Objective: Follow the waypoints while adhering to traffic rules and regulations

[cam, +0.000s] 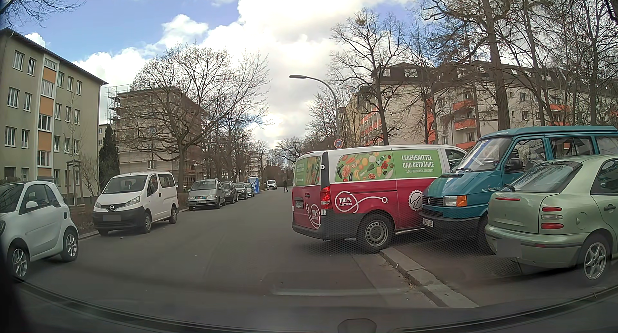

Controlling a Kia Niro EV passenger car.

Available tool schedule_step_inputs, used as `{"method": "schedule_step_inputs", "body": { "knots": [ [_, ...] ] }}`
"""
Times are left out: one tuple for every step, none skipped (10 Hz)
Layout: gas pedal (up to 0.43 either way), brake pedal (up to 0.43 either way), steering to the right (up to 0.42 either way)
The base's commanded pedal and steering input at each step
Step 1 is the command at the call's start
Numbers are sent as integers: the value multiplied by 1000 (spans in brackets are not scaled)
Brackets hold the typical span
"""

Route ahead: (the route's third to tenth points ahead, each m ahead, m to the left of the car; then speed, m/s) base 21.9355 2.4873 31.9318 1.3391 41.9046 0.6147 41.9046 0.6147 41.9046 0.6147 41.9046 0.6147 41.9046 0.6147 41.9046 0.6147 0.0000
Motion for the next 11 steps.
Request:
{"method": "schedule_step_inputs", "body": {
  "knots": [
    [0,61,-974],
    [0,37,-974],
    [0,37,-974],
    [79,37,-974],
    [118,37,-974],
    [118,30,-970],
    [118,37,-952],
    [118,30,-925],
    [118,37,-888],
    [118,37,-865],
    [118,30,-845]
  ]
}}
